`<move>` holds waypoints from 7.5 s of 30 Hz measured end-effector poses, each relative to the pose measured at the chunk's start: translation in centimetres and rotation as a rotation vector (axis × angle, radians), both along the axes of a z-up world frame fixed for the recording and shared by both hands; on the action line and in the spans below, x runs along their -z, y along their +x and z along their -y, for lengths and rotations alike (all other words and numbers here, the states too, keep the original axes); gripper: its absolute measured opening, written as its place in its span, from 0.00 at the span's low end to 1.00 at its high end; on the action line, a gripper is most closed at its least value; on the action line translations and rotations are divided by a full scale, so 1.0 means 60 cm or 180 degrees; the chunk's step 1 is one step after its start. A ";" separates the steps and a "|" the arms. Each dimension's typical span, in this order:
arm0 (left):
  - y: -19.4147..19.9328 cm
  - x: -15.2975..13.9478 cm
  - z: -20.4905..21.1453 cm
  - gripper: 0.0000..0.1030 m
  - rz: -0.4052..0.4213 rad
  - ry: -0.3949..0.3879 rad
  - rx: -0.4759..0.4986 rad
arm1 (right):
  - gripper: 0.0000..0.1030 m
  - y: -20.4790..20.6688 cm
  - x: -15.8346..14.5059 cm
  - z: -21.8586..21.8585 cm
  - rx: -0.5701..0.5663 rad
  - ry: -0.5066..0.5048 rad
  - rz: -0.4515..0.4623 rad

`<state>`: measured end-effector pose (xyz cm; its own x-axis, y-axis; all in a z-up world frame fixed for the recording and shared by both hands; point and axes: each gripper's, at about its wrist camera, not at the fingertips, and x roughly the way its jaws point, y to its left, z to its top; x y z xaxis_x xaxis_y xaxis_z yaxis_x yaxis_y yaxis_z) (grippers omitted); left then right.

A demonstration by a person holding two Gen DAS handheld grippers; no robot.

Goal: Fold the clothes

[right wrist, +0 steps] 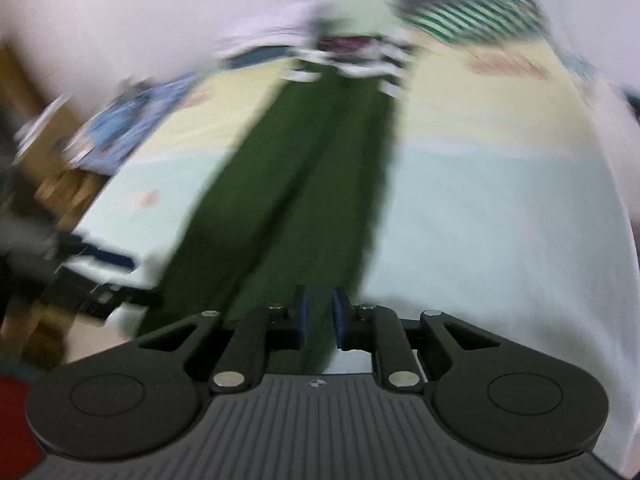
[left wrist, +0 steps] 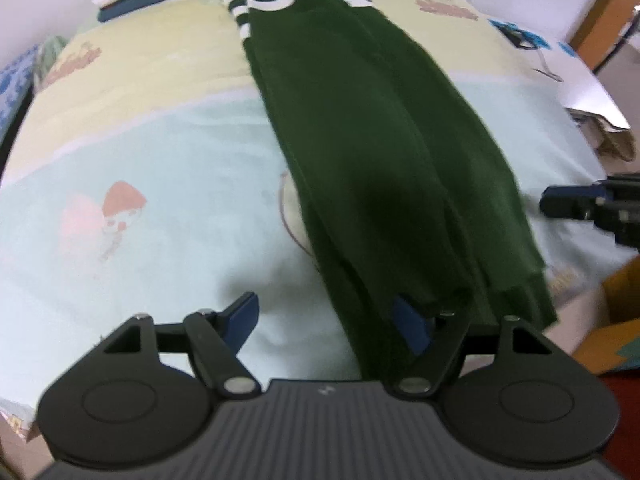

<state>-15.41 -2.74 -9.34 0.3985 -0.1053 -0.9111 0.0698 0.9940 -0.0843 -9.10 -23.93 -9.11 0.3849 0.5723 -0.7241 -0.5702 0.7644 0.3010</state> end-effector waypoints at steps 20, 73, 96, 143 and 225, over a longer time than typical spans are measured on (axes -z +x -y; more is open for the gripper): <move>0.024 0.013 0.071 0.44 0.0147 0.0325 0.1408 | 0.18 -0.053 0.015 -0.087 -0.1519 -0.0866 0.0732; 0.003 -0.020 -0.019 0.55 0.0099 0.0089 0.0920 | 0.17 -0.005 0.049 -0.178 -0.2061 -0.0154 0.0464; 0.034 0.029 -0.047 0.74 -0.0206 -0.1021 0.0072 | 0.30 0.045 0.054 0.043 0.0463 0.0272 -0.1164; 0.037 0.043 -0.057 0.07 -0.0206 -0.1344 -0.0401 | 0.12 0.049 0.059 0.031 0.0262 0.0433 -0.1227; 0.091 0.002 -0.055 0.13 -0.0336 -0.1123 0.0102 | 0.12 0.056 -0.001 -0.019 0.0480 0.0243 -0.1069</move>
<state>-9.97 0.58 -9.44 0.2956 -0.4312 -0.8525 0.0731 0.8999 -0.4299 -5.72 -22.77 -9.05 0.2174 0.5846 -0.7817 -0.3127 0.8003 0.5116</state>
